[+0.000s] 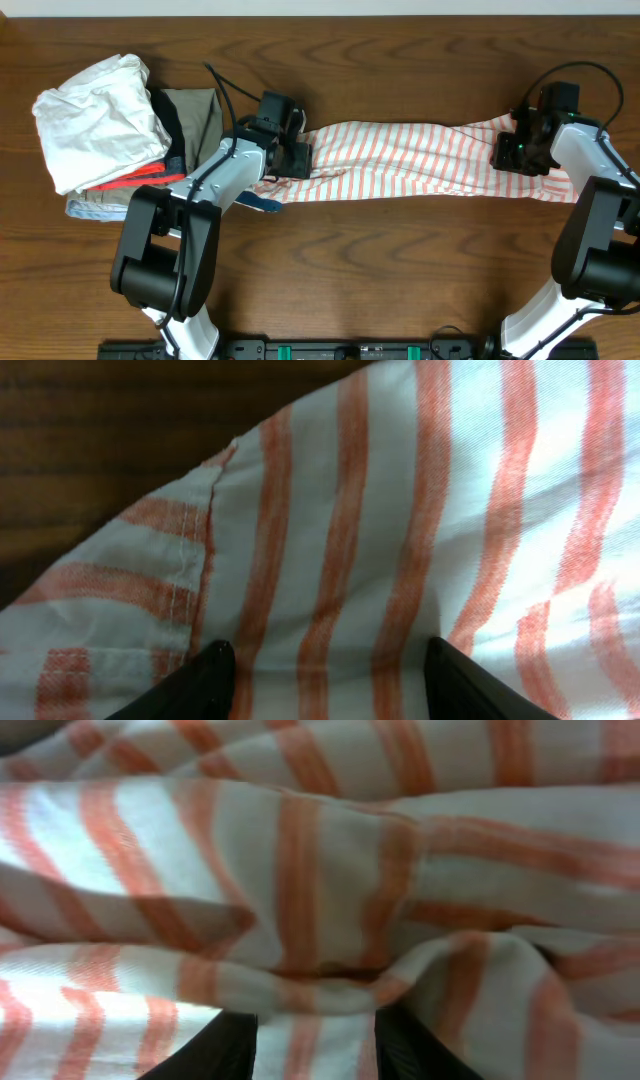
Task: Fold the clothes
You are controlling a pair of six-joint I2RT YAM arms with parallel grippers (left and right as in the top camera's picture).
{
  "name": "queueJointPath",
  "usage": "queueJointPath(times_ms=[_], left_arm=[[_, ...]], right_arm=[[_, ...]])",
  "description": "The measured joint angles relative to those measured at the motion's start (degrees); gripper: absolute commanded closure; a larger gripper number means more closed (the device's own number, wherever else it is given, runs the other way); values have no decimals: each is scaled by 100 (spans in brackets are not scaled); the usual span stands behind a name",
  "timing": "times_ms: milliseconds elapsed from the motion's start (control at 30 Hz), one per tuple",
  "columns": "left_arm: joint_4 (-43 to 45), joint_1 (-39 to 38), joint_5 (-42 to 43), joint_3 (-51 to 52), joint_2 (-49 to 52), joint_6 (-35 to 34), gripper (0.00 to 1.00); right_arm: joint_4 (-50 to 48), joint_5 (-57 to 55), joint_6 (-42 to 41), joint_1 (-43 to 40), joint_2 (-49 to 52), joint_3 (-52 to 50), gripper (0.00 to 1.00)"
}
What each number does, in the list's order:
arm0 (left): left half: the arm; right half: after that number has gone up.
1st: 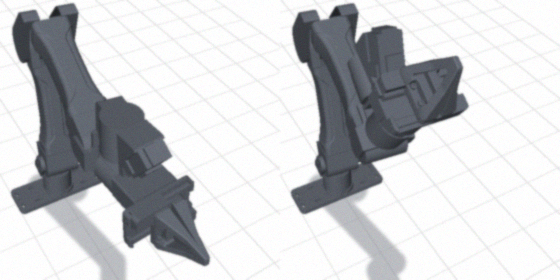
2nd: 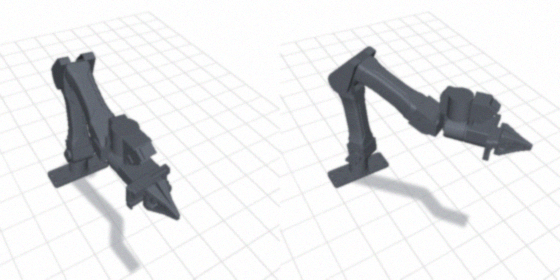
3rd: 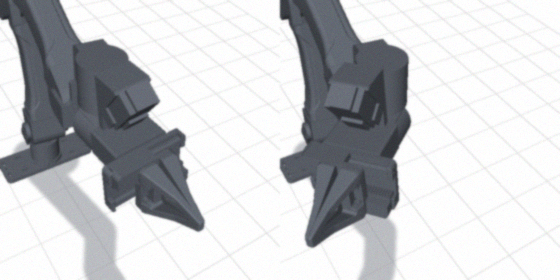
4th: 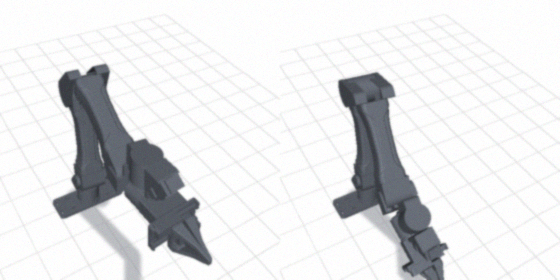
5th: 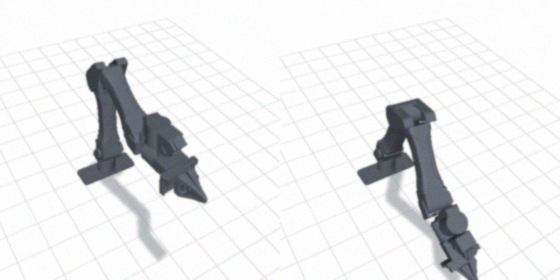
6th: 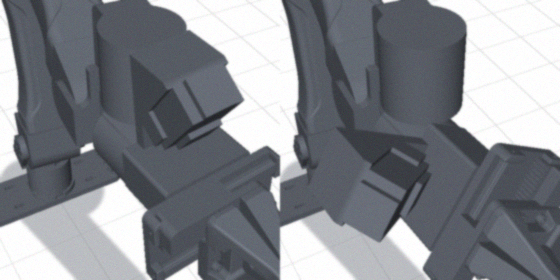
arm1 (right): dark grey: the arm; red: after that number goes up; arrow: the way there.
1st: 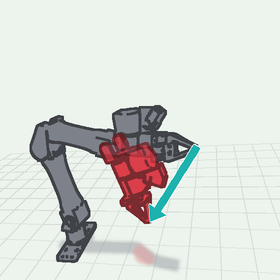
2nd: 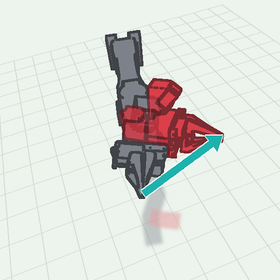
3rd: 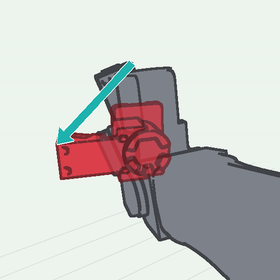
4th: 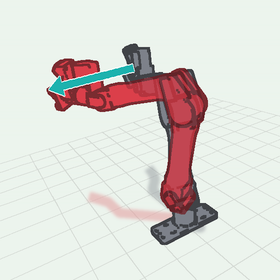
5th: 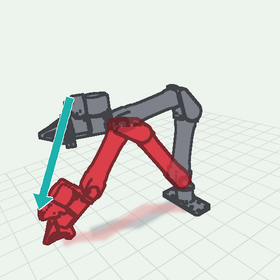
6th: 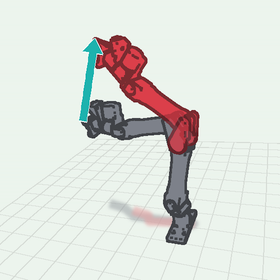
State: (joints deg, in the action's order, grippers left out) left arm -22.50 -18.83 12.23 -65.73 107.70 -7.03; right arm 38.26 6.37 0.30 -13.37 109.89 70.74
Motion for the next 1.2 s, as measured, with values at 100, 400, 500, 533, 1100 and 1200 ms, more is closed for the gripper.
queueJointPath(times_ms=[100, 400, 500, 533, 1100, 1200], left_arm=[[0, 2, -57, 20, 0, 9, 34], [-138, 415, -118, 20, -501, 48, 32], [-190, 636, -181, 20, -850, 50, 32], [-216, 697, -197, 20, -938, 50, 32], [-476, 1700, -210, 20, -1082, 271, 23], [-518, 1788, -98, 20, -1021, 319, 22]], right_arm=[[-9, -138, -11, -2, 0, 0, 54], [-59, -485, -13, -26, 0, 0, 47], [-107, -605, -52, -87, 0, 0, 41], [-138, -632, -70, -125, 0, 0, 40], [-144, -730, -111, -243, 0, 0, 38], [-144, -730, -114, -243, 0, 0, 38]])
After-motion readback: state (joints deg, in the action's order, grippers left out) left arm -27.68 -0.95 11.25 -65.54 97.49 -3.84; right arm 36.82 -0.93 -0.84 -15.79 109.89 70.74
